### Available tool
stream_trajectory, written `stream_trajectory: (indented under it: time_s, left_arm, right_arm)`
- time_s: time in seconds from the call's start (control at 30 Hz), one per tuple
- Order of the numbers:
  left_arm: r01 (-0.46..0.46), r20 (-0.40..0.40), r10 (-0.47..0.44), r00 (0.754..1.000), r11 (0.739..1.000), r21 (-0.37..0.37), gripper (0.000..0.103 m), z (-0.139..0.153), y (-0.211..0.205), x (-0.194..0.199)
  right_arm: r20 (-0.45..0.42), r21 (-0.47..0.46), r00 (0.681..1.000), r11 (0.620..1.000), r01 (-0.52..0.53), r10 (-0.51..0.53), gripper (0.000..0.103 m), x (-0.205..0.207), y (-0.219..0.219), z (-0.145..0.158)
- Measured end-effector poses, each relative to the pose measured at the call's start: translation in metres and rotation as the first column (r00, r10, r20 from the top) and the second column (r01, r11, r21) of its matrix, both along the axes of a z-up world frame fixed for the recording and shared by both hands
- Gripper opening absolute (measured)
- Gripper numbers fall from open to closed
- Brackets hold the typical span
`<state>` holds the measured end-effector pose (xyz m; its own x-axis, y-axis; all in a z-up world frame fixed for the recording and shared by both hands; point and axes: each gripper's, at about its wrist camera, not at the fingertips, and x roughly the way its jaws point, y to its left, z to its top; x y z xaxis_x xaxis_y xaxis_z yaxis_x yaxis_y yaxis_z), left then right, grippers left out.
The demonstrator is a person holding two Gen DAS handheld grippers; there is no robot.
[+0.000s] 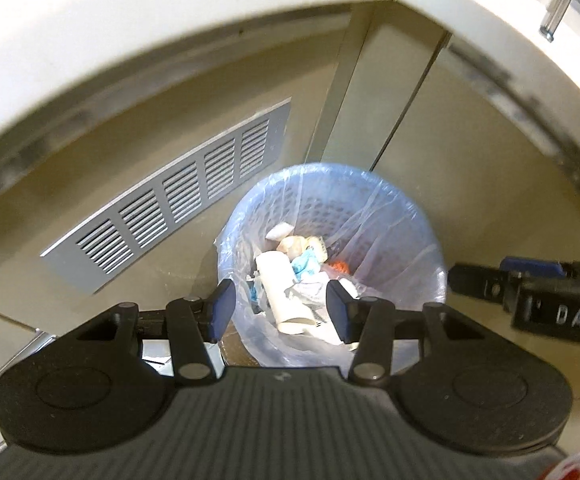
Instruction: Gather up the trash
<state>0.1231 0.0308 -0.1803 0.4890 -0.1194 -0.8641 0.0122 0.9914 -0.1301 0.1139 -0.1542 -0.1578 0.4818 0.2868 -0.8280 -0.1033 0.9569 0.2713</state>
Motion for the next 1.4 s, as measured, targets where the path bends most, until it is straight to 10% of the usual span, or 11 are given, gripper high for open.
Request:
stream_trajectory:
  time_s: [0.6,1.4]
  left_arm:
    - [-0.123,0.174,0.126,0.977,0.992,-0.029,0.089,0.104,-0.01,-0.05]
    - [0.048,0.305,-0.033,0.952,0.998,-0.043,0.097,0.17,0.038,-0.106]
  right_arm:
    - [0.153,0.006,0.986,0.998,-0.062,0.06,0.081,-0.049,-0.03,0.081]
    - [0.302,-0.053,0.928,0.968,0.244,-0.217,0.082,-0.142,0.013,0.158]
